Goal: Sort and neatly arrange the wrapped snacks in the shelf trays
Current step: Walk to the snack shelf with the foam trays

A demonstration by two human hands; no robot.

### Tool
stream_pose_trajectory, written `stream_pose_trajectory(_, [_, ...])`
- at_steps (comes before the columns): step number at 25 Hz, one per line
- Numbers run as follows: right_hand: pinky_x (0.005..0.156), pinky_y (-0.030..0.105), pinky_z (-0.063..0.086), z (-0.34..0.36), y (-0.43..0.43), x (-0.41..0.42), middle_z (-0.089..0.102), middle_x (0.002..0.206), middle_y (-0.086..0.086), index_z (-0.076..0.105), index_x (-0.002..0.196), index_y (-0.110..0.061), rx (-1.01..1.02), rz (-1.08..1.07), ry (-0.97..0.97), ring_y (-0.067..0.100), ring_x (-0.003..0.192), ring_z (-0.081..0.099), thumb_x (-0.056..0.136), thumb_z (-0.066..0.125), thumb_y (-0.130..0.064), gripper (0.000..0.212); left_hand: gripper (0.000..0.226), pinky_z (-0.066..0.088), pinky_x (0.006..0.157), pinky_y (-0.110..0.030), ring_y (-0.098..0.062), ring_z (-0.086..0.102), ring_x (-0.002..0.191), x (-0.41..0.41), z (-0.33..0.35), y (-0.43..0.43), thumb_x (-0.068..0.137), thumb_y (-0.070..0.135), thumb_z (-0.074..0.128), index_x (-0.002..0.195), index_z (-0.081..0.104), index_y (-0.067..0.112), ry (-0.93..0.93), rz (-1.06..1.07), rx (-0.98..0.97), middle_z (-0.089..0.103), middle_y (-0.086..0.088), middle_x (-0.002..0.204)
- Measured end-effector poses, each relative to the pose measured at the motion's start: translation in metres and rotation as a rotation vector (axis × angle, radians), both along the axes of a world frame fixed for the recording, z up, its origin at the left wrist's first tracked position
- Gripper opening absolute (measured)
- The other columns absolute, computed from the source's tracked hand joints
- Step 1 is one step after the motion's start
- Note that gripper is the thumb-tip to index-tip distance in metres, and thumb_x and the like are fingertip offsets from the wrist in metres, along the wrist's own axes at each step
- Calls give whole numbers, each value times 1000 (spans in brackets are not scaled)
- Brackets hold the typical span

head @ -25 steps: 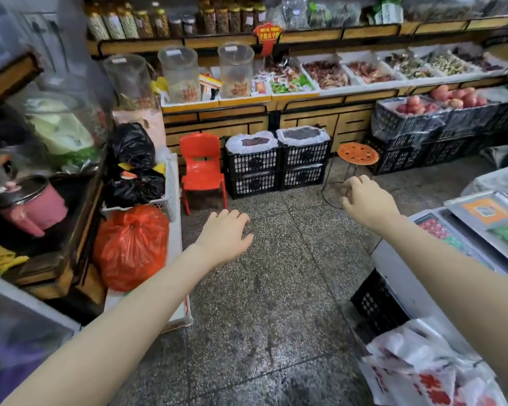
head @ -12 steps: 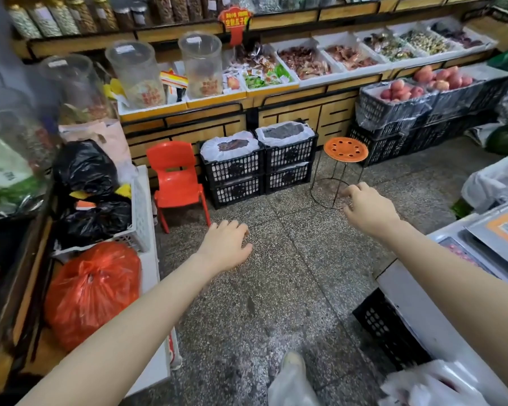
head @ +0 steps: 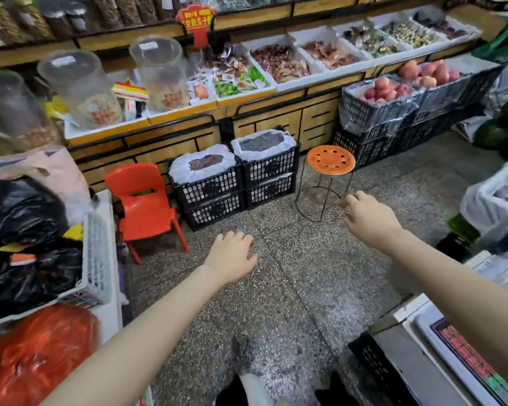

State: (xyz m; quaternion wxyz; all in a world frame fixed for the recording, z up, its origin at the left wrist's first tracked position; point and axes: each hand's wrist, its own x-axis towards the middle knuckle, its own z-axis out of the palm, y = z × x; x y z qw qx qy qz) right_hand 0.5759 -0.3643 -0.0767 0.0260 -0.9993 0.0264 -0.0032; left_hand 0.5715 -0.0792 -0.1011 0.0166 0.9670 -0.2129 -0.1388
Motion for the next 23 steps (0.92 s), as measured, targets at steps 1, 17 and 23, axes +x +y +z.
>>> stream_pose_trajectory(1, [80, 38, 47, -3, -5, 8, 49, 120, 8, 48, 127, -14, 7, -15, 5, 27, 111, 50, 94, 43, -24, 34, 43, 27, 109, -39, -20, 43, 124, 9, -1, -4, 98, 39, 38, 134, 45, 15, -1, -12, 2, 50, -4, 133])
stream_pose_trajectory(17, [83, 39, 45, -14, -97, 239, 48, 123, 9, 50, 125, -15, 75, -271, 8, 29, 113, 50, 94, 45, -26, 34, 46, 27, 108, -42, -20, 43, 124, 303, -26, -96, 97, 41, 38, 135, 44, 17, 25, -248, 12, 50, -2, 134])
stream_pose_trajectory(23, [84, 40, 45, -25, -157, 292, 48, 124, 10, 50, 126, -16, 118, -360, 30, 30, 114, 50, 94, 45, -23, 33, 44, 29, 109, -41, -19, 44, 123, 375, -37, -153, 97, 40, 39, 134, 45, 17, 72, -334, 43, 51, -1, 132])
